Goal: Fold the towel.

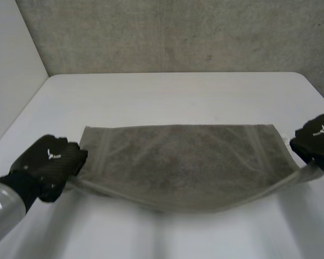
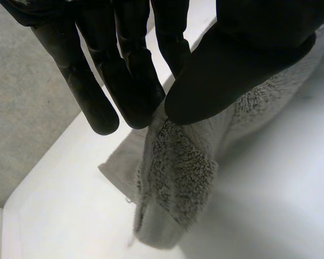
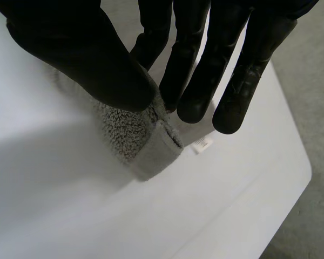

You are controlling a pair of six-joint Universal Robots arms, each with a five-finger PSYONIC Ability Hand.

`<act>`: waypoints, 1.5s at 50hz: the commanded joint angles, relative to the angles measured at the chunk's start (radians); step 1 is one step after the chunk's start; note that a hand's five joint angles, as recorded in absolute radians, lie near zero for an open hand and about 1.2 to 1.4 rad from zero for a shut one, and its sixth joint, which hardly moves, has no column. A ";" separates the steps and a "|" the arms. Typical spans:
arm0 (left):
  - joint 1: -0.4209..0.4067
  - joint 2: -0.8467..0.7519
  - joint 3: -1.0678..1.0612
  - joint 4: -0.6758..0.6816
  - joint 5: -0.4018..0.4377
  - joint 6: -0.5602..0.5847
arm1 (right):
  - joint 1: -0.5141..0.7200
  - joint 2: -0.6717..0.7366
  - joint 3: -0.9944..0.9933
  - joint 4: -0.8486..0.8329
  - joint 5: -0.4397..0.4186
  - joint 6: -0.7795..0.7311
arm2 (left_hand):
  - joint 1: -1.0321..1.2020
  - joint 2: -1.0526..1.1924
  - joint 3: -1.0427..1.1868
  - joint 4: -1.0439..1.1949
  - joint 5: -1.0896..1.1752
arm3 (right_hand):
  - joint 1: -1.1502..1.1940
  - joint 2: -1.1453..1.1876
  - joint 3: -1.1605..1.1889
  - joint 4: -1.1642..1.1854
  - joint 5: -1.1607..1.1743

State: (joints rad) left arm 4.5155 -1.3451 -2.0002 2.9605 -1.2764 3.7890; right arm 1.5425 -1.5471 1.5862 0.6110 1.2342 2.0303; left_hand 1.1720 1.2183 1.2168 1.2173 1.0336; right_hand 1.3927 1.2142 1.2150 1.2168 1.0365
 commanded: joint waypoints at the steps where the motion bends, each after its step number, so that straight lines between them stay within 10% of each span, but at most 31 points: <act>1: 0.010 -0.306 0.168 0.179 0.029 -0.003 | 0.034 0.267 -0.099 -0.253 0.014 0.160 | 0.224 0.178 0.180 0.179 0.188 | 0.004 0.182 0.181 0.180 0.185; 13: -0.042 -0.856 0.686 0.226 -0.047 -0.015 | 0.157 0.631 -0.374 -0.598 0.169 0.333 | 0.224 0.178 0.180 0.179 0.188 | 0.004 0.182 0.181 0.180 0.185; 26: -0.072 -1.080 1.043 0.226 -0.073 -0.113 | 0.208 0.779 -0.543 -0.702 0.235 0.364 | 0.224 0.178 0.180 0.179 0.188 | -0.022 0.157 0.156 0.154 0.160; 28: -0.070 -1.089 1.063 0.226 -0.089 -0.126 | 0.208 0.783 -0.552 -0.700 0.245 0.366 | 0.224 0.178 0.180 0.179 0.188 | -0.254 -0.075 -0.076 -0.078 -0.072; 29: -0.072 -1.095 1.074 0.224 -0.109 -0.136 | 0.209 0.783 -0.554 -0.700 0.251 0.367 | -0.130 -0.176 -0.175 -0.175 -0.166 | -0.899 -0.720 -0.721 -0.723 -0.717; 30: -0.073 -1.097 1.071 0.221 -0.122 -0.141 | 0.212 0.780 -0.552 -0.698 0.249 0.366 | -0.997 -1.044 -1.042 -1.043 -1.034 | -1.218 -1.040 -1.040 -1.042 -1.037; 52: -0.098 -0.666 0.458 0.284 -0.123 -0.207 | 0.196 0.398 -0.141 -0.596 0.220 0.458 | -0.997 -1.044 -1.042 -1.043 -1.034 | -1.218 -1.040 -1.040 -1.042 -1.037; 75: -0.085 -0.471 0.138 0.545 -0.126 -0.347 | -0.009 0.460 0.092 -0.752 0.037 0.467 | -0.997 -1.044 -1.042 -1.043 -1.034 | -0.721 -0.542 -0.543 -0.545 -0.539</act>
State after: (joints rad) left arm 4.4230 -1.8163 -1.8688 3.5065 -1.4014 3.4550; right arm 1.5491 -1.1202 1.6788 -0.0967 1.2770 2.4984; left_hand 0.1702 0.1655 0.1675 0.1680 0.0266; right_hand 0.5980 0.5186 0.5197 0.5194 0.3396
